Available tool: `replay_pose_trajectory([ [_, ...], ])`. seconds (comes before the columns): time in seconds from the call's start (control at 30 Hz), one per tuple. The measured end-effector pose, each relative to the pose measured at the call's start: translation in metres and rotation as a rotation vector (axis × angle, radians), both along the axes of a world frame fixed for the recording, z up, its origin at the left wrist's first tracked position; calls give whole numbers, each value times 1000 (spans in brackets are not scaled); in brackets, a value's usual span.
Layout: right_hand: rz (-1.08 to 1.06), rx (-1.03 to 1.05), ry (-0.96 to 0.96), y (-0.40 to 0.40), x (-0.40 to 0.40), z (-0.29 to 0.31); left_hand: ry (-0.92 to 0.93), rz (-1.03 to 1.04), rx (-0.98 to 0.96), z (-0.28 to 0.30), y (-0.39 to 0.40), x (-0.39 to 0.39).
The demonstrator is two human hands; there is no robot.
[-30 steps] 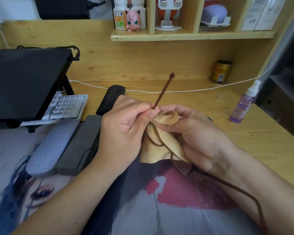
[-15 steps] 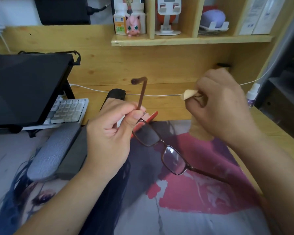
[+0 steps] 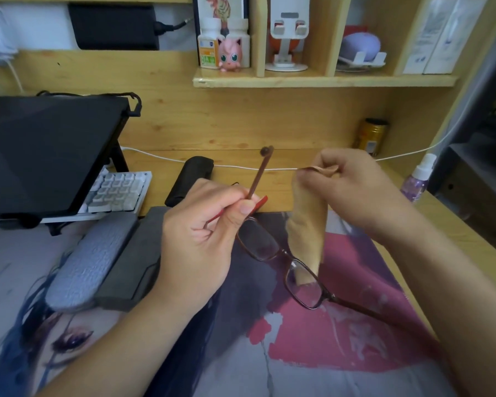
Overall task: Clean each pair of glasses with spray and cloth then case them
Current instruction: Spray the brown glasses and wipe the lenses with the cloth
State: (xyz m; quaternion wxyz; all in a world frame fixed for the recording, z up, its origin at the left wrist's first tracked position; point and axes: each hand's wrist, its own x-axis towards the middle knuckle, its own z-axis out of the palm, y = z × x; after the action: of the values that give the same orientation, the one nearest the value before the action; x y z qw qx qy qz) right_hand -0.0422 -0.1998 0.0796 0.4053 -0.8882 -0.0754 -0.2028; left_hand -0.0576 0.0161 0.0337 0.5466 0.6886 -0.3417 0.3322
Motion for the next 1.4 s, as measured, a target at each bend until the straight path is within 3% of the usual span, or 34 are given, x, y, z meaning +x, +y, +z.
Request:
replay_pose_trajectory([
  [0.1,-93,-439,-585,-8,-2,1,29,-3,-15,-1,0,1],
  [0.17,-41,-510,-695,-9,-4,3,45,-3,-20,-2,-1,1],
  [0.27,-115,-383,-477,4,-7,4,49,-5,-24,0,0,-1],
  [0.4,-163,-65,245,10,-10,13,48,-15,-41,1,-1,-2],
  [0.47,-159,252,442,10,-13,12,55,-25,-53,1,-2,-1],
  [0.57,94,839,543,20,-20,5,57,-30,-55,-1,-2,-1],
  [0.63,455,1015,683,26,-25,-2,73,-21,-58,-3,-2,0],
  [0.73,887,929,793,25,-34,-8,118,2,-80,-5,1,3],
  [0.83,1004,911,791,13,-37,-6,122,25,-83,-3,5,5],
  [1.07,690,815,685,28,-39,-18,70,-48,-8,-3,1,3],
  [1.27,750,650,868,29,-42,-20,-41,-49,115,-3,2,3],
  [1.4,765,717,940,30,-41,-16,-31,-59,125,-3,-3,4],
])
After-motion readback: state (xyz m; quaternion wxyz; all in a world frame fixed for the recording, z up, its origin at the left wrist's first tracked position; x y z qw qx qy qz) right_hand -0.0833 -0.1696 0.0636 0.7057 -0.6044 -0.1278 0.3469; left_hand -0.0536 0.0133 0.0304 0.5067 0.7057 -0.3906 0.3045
